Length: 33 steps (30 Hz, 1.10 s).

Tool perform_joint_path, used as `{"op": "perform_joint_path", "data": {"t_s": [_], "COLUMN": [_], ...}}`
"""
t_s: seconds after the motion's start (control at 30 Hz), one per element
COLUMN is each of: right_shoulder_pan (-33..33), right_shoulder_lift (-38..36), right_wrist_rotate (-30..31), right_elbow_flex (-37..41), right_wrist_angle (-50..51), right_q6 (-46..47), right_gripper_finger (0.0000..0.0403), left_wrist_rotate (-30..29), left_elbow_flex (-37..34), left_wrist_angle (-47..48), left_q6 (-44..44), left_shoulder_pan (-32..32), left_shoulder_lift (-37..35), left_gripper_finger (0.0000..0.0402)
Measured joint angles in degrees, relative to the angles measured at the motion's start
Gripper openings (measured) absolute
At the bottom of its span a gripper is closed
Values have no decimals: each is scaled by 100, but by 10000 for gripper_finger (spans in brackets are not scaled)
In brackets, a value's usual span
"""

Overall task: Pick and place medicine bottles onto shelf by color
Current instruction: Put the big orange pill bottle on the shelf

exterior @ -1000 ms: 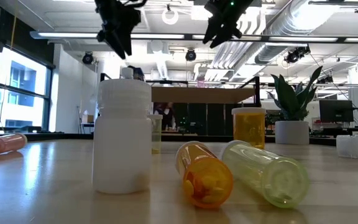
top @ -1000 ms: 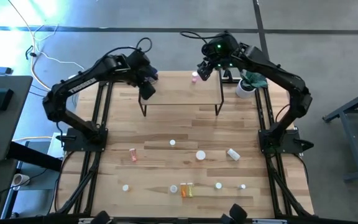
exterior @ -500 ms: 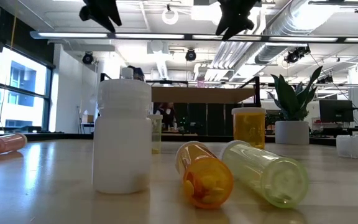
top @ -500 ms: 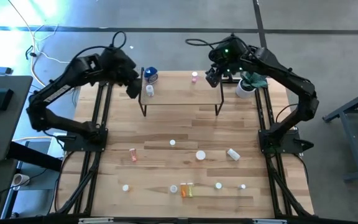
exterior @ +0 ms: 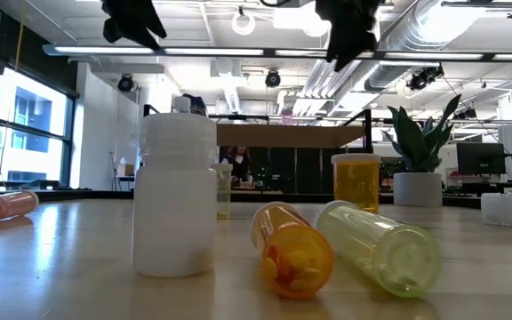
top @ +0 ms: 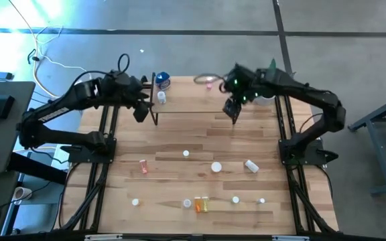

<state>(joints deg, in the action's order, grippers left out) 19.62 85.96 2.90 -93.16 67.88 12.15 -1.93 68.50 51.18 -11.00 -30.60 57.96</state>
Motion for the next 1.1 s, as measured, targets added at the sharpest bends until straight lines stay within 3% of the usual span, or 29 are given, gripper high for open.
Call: {"op": "perform_joint_path", "data": {"t_s": [0.27, 0.6, 0.83, 1.1], "right_shoulder_pan": [-955, -2175, -2682, -3192], "right_shoulder_lift": [-746, -847, -839, -838], "right_wrist_rotate": [-16, -16, -9, 381], "right_elbow_flex": [1364, 2429, 2655, 2655], "right_wrist_angle": [-1028, -2283, -2536, -2513], "right_q6": [1226, 2015, 2941, 3219], "right_gripper_finger": [206, 206, 206, 206], "left_wrist_rotate": [23, 25, 24, 26], "left_elbow_flex": [-320, -320, -320, -320], "left_wrist_angle": [-432, -721, -786, -776], "left_q6": [-127, -142, -129, -134], "left_shoulder_pan": [345, 1036, 1263, 1432], "left_shoulder_lift": [-105, -101, -101, -99], "left_gripper_finger": [194, 194, 194, 194]}}
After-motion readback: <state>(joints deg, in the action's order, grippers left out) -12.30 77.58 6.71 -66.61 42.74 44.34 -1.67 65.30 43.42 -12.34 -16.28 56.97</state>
